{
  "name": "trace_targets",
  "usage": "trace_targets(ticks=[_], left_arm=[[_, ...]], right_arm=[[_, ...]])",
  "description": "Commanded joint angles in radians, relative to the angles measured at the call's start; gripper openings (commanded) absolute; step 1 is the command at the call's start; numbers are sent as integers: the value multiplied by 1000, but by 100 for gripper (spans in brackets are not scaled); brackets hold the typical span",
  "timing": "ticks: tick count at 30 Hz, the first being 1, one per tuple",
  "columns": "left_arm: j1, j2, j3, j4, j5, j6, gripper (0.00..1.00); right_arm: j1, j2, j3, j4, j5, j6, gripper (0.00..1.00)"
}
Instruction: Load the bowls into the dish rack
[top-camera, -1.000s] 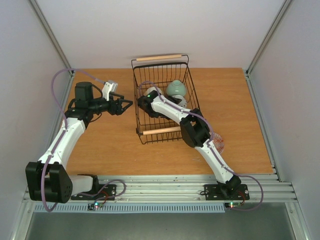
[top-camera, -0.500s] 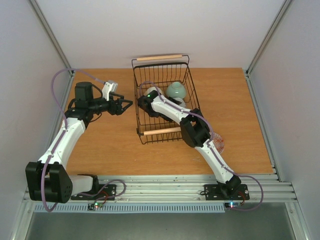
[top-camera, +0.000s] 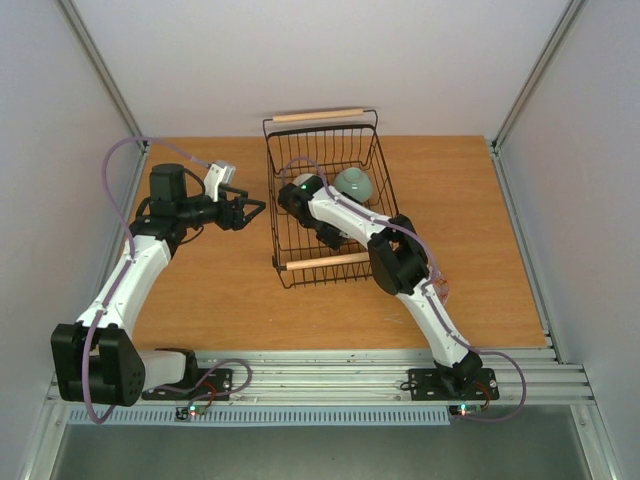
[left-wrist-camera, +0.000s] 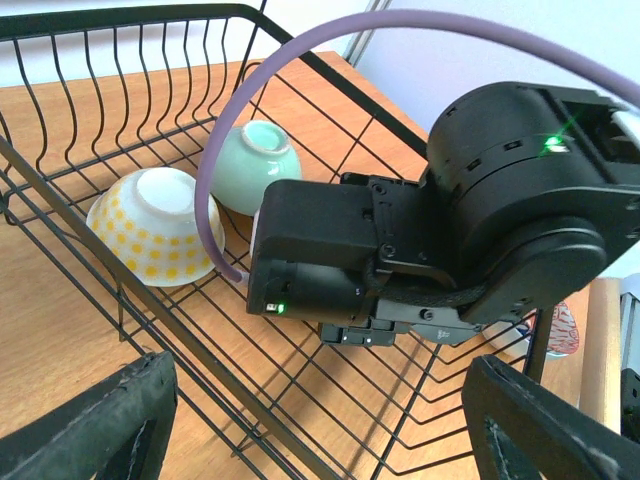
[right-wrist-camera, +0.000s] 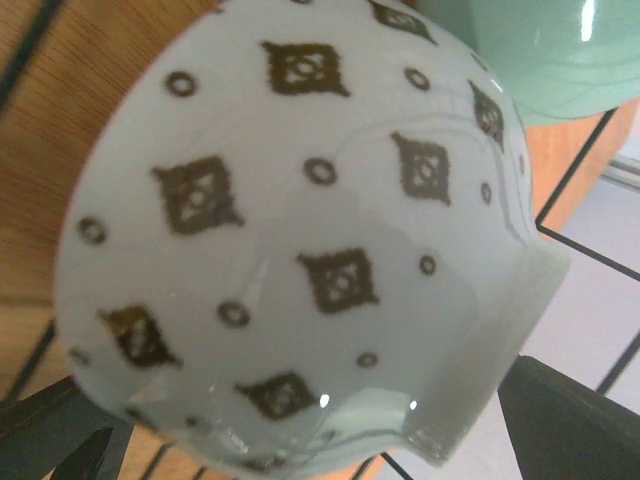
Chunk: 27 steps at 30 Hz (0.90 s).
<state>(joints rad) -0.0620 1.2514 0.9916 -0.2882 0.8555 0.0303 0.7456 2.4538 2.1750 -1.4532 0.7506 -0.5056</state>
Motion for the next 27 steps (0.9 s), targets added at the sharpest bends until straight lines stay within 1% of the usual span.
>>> trace_targets(ticks=[1, 6, 11, 14, 18, 23, 25, 27], left_arm=[[2, -11, 4, 33, -5, 2, 79], [2, -13, 5, 31, -4, 0, 79], [1, -19, 4, 29, -3, 0, 79], [2, -21, 2, 32, -3, 2, 79], [2, -21, 3, 32, -1, 0, 79], [1, -21, 2, 33, 1, 1, 79], [2, -20, 2, 33, 1, -1, 79], [2, -19, 2, 33, 2, -1, 79]], right_arm=[[6, -95, -29, 63, -104, -17, 99], [5, -170, -74, 111, -179, -27, 99], [1, -221, -103, 157, -139, -10, 99], [-12, -317, -161, 259, -136, 28, 99], [-49, -515, -334, 456, -125, 64, 99], [-93, -756, -576, 687, -64, 158, 99], [-108, -849, -664, 735, -24, 215, 99], [-133, -933, -734, 727, 22, 305, 99]])
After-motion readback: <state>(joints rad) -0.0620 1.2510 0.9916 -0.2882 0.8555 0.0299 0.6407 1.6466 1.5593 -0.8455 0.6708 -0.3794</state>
